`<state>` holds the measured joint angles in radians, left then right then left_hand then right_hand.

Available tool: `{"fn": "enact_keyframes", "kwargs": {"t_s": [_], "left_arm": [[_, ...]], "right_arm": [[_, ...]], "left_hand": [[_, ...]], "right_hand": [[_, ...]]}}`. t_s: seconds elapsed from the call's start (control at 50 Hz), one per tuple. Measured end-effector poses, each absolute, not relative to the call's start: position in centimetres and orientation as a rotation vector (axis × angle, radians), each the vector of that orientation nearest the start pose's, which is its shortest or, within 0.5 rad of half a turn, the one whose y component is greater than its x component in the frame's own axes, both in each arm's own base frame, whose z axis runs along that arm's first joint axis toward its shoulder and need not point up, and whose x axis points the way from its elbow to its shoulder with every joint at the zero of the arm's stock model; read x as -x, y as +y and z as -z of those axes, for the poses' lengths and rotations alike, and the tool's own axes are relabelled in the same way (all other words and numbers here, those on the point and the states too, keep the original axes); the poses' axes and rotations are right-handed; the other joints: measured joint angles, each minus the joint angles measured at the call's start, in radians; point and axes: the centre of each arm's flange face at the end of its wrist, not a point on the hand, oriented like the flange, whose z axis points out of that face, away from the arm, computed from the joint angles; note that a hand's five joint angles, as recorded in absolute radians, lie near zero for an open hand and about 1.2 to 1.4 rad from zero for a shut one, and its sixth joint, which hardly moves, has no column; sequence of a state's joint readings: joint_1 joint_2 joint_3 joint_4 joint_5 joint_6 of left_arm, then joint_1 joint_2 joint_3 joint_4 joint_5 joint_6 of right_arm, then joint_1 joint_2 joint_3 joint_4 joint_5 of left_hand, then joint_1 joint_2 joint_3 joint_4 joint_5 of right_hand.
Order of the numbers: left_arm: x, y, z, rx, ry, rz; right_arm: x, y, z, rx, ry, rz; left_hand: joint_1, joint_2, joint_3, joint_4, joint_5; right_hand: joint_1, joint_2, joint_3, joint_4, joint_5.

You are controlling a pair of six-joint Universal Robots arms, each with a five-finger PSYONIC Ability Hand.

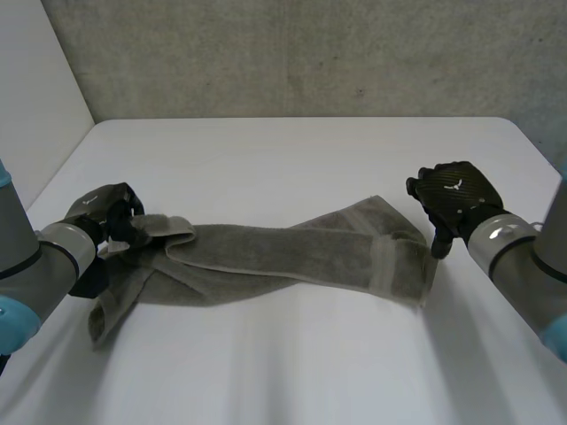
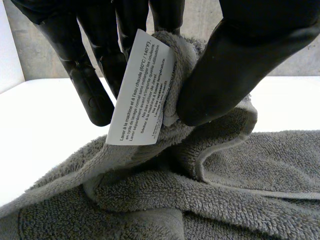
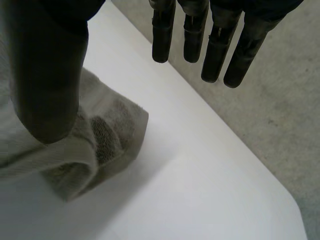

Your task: Fold the towel.

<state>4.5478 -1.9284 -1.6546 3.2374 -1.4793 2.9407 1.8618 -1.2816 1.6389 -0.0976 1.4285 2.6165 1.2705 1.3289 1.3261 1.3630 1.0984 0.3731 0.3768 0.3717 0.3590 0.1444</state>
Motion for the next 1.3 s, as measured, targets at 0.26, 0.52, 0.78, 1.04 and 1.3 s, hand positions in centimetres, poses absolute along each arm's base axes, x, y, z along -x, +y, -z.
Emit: {"fn": "enact_keyframes", "kwargs": {"t_s": [0.26,0.52,0.78,1.04,1.3], "left_arm": [[19.4,-30.7,-17.6,-0.045,2.831,1.931],[19.5,-30.6,-17.5,-0.052,2.836,1.927],[19.6,-30.4,-17.2,-0.060,2.835,1.933],[19.7,-30.5,-17.1,-0.061,2.837,1.929],[19.7,-30.4,-17.0,-0.061,2.839,1.926]], "right_arm": [[-22.4,-21.6,-16.9,1.239,2.211,1.734],[-22.7,-20.1,-14.2,1.532,1.957,1.904],[-23.1,-21.1,-11.7,1.733,1.841,1.999],[-22.8,-22.9,-10.8,1.803,1.804,2.102],[-23.0,-23.8,-10.0,1.810,1.793,2.122]], "left_hand": [[0.000,0.000,0.000,0.000,-0.001],[0.000,0.000,0.000,0.000,-0.001],[0.000,0.000,0.000,0.000,-0.001],[0.000,0.000,0.000,0.000,-0.001],[0.000,0.000,0.000,0.000,-0.001]], "right_hand": [[0.003,0.003,0.002,0.003,0.057],[0.003,0.003,0.002,0.003,0.063],[0.003,0.003,0.002,0.016,0.077],[0.143,0.131,0.142,0.147,0.202],[0.234,0.221,0.230,0.239,0.285]]}}
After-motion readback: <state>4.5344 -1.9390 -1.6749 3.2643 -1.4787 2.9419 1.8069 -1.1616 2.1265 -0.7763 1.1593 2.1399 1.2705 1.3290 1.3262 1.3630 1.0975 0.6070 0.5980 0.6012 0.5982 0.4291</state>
